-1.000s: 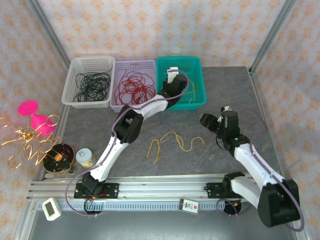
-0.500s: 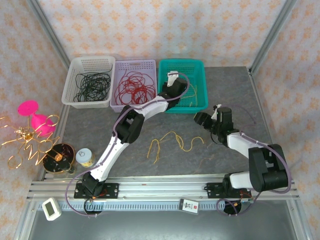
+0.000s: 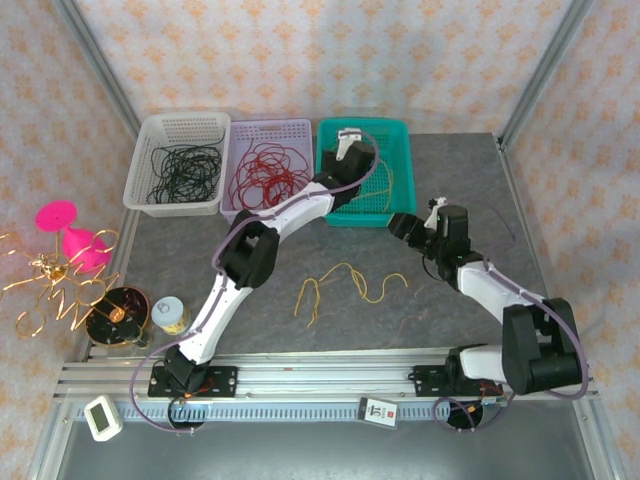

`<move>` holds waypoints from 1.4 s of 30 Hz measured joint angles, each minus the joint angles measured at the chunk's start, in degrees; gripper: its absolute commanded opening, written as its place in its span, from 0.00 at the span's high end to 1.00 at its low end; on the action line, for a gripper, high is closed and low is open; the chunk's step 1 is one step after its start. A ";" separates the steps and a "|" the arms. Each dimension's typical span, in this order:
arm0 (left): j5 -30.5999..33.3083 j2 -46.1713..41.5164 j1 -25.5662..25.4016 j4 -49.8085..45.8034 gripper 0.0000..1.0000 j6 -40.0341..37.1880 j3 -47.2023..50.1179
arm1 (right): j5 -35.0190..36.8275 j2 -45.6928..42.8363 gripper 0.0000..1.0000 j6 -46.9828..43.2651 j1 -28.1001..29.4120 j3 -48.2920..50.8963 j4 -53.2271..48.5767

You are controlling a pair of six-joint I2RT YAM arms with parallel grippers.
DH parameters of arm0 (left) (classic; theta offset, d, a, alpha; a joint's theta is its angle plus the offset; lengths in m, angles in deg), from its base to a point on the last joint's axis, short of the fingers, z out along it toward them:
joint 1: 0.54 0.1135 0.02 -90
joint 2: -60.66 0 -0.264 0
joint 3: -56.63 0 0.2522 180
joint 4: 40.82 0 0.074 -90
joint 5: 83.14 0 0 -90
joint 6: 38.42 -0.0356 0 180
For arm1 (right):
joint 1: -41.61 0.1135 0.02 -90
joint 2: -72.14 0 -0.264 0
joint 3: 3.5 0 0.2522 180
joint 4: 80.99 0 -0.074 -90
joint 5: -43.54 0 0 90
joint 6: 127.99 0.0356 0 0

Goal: Untangle the cables

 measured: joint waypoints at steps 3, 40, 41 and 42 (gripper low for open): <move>0.00 -3.58 0.00 -0.07 0.22 -0.37 -0.31 | 0.22 -1.27 0.30 -0.04 0.00 -0.46 -0.35; -21.22 -56.57 -3.39 12.76 0.38 9.11 77.29 | 10.49 -14.21 0.36 11.08 14.25 8.50 -29.00; -21.86 -57.05 -3.39 13.05 0.38 9.44 78.14 | 10.49 -14.21 0.39 11.76 14.25 8.81 -27.74; -22.60 -57.55 -3.39 13.44 0.38 9.81 78.84 | 10.51 -14.21 0.42 12.17 14.27 9.05 -26.82</move>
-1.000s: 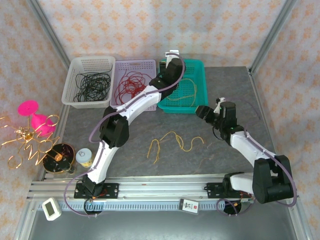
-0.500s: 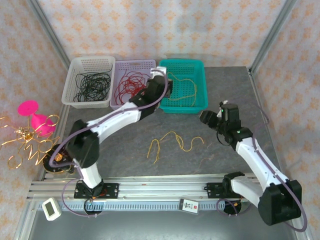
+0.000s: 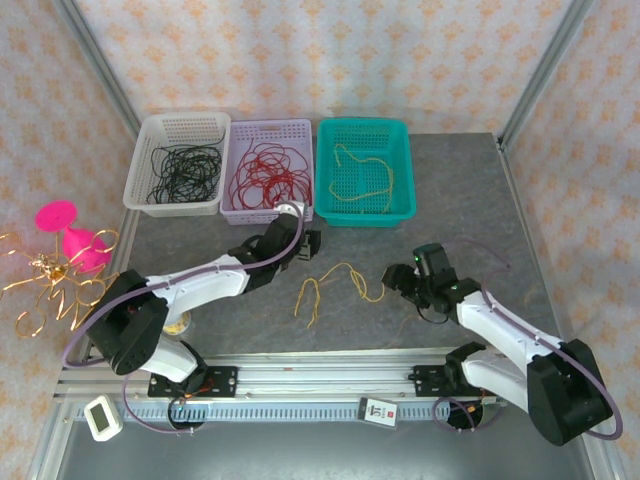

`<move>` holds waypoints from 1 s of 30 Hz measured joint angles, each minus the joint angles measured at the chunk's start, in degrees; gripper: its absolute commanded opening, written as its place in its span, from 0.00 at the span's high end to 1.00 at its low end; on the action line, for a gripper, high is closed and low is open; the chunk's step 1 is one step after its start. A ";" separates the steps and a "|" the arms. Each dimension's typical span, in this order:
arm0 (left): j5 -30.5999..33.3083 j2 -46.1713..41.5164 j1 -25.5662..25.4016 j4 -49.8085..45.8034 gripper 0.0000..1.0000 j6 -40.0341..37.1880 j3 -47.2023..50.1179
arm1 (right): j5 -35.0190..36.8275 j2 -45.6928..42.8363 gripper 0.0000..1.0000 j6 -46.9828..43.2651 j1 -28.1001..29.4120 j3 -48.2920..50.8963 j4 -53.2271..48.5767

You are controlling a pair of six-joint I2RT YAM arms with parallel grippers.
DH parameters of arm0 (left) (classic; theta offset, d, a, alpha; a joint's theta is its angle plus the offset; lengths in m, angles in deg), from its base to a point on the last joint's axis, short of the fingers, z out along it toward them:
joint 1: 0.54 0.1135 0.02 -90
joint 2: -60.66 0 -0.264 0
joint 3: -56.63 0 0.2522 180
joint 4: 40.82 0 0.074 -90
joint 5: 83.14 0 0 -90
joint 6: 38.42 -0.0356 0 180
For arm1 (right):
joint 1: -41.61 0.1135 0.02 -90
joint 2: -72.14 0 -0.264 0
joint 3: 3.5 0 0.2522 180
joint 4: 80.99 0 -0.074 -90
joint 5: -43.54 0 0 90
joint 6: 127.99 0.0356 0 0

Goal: Untangle the cables

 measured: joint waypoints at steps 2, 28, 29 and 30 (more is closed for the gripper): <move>-0.90 -0.79 0.00 0.66 0.38 0.48 0.96 | 0.48 0.00 0.46 0.72 0.00 0.35 1.60; -8.28 -0.52 0.00 2.89 0.43 0.74 1.84 | 0.85 4.96 0.36 7.82 3.17 5.95 25.99; -8.52 -0.39 0.00 2.86 0.43 0.76 1.84 | 1.05 5.16 0.37 7.78 3.82 6.14 26.16; -8.70 -0.33 0.00 2.86 0.43 0.76 1.84 | 1.31 5.53 0.38 7.61 4.37 6.29 26.21</move>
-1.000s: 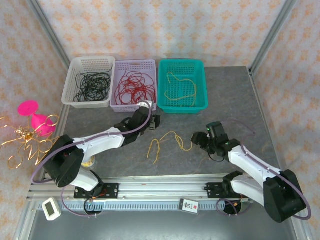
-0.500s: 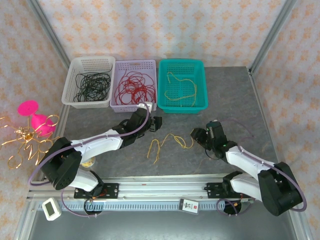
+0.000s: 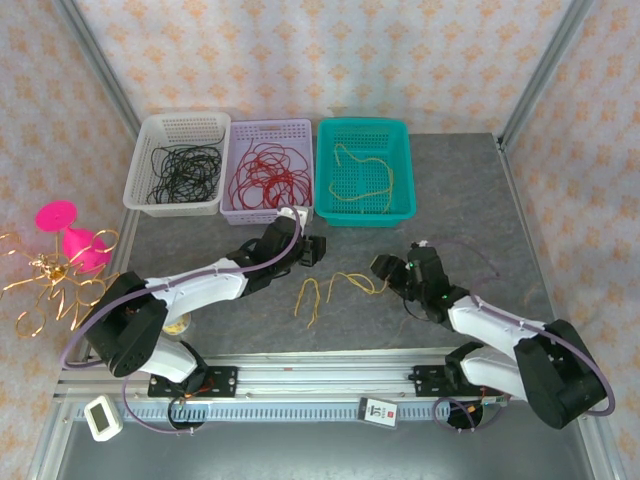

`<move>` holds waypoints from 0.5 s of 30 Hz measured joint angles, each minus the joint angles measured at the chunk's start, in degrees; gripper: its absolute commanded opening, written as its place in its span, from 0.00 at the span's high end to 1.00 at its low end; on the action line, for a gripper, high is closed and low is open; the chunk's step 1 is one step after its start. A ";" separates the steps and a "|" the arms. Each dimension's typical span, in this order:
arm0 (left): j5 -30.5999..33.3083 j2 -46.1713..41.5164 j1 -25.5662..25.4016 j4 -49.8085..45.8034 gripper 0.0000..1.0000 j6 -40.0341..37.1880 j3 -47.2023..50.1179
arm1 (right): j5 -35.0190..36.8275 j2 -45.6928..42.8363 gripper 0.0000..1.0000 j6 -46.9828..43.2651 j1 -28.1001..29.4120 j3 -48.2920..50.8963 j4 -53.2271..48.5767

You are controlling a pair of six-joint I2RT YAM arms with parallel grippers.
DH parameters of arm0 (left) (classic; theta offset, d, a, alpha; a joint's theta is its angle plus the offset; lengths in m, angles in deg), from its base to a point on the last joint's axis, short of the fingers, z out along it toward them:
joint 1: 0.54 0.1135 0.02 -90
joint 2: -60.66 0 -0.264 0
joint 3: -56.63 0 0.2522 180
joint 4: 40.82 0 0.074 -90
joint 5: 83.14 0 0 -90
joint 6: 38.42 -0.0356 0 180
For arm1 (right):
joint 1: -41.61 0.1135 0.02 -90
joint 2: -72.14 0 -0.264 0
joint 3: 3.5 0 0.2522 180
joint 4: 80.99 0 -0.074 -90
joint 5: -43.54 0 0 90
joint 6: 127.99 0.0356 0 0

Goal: Untangle the cables

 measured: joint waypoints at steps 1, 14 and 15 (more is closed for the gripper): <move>-0.20 0.00 0.00 0.02 0.43 -0.02 0.00 | 0.44 0.59 0.42 -0.22 0.55 0.11 0.07; -0.90 0.00 0.00 -0.02 0.44 -0.24 0.00 | 8.50 6.14 0.89 -11.98 1.90 -4.68 -3.26; -1.31 0.00 0.00 -0.02 0.45 -0.39 0.00 | 9.16 4.70 0.91 -13.09 1.90 -5.66 -4.61</move>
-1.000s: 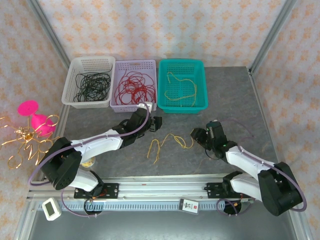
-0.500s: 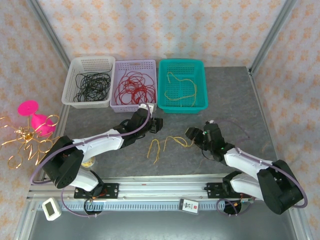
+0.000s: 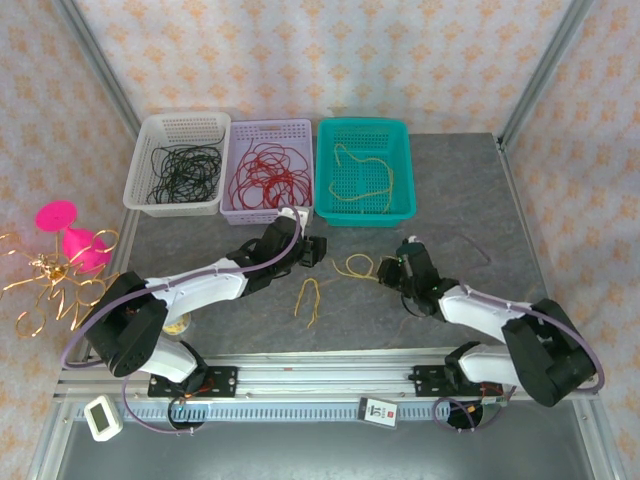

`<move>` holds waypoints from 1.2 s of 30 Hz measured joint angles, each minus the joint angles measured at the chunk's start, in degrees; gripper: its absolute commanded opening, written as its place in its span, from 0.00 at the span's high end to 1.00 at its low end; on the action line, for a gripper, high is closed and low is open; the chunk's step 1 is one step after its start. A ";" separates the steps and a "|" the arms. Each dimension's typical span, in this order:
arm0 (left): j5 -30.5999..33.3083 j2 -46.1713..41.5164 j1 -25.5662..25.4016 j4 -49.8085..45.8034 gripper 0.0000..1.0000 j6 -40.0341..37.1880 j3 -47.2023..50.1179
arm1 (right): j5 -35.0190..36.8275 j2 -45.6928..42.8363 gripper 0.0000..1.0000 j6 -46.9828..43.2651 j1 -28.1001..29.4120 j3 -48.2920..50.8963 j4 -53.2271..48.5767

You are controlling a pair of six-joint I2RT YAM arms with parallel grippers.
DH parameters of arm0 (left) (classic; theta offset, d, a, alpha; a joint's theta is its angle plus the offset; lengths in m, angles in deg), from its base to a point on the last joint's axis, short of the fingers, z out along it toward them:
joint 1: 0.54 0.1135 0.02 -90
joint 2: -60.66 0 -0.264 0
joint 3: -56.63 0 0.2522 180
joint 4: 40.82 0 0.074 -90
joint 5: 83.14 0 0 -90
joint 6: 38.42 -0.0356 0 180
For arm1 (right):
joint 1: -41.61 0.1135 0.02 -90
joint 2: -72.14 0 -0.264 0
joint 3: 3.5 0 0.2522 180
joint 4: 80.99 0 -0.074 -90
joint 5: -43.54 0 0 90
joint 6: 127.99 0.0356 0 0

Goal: Untangle the cables

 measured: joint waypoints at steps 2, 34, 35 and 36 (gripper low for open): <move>-0.68 -0.02 0.00 0.00 0.44 -0.26 0.00 | 1.44 -4.15 0.96 -2.03 0.00 -2.34 -3.37; -7.37 21.94 1.97 -5.84 0.51 -30.56 -18.29 | -3.13 -7.98 0.74 -6.25 -3.41 -8.41 -14.80; -7.34 22.23 2.08 -5.75 0.55 -30.93 -18.67 | -3.50 -7.98 0.75 -6.25 -3.45 -8.31 -14.78; -7.21 22.45 2.05 -5.66 0.57 -31.15 -18.91 | -3.69 -7.96 0.75 -6.25 -3.45 -8.24 -14.64</move>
